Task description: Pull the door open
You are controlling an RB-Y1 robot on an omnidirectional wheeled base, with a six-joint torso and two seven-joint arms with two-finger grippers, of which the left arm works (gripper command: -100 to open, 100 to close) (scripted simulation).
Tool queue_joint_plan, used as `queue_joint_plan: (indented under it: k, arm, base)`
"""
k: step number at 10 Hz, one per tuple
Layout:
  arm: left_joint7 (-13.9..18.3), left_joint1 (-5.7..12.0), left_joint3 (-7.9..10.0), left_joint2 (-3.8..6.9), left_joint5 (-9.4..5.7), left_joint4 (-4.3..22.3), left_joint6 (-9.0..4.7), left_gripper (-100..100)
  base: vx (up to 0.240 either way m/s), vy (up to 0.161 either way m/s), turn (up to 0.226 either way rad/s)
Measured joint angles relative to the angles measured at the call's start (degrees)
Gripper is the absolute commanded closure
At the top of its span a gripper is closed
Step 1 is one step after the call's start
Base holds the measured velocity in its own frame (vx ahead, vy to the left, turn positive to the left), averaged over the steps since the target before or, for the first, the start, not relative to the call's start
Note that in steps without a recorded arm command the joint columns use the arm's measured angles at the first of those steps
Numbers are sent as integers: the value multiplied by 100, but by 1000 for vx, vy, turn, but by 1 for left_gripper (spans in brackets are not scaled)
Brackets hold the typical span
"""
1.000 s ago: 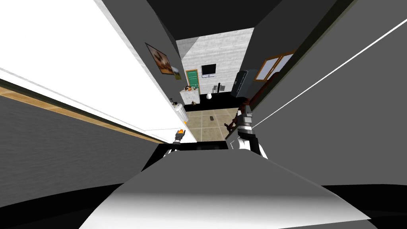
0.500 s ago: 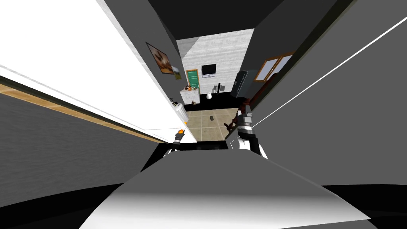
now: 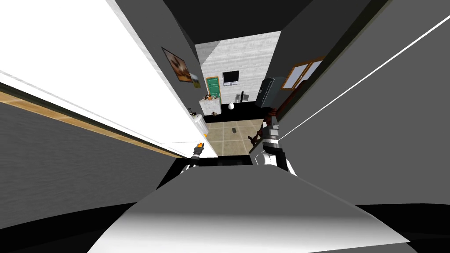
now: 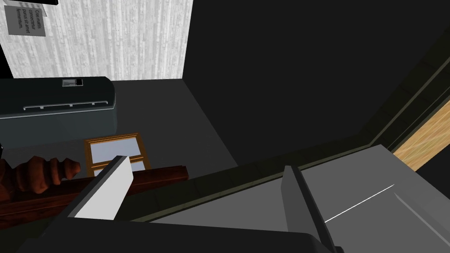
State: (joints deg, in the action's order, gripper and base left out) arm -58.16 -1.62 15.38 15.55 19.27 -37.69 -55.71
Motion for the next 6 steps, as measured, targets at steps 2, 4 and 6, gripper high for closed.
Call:
queue_joint_plan:
  k: [2, 4, 6]
  arm:
    - [295, 24, -49, 12, -56, 12, -6, 100]
    - [620, 58, -109, 29, -120, 42, -14, 100]
    - [842, 106, -142, 44, -159, 108, -37, 100]
  base:
    - [-26, 6, 1]
    - [-24, 11, 0]
    - [-25, 5, -2]
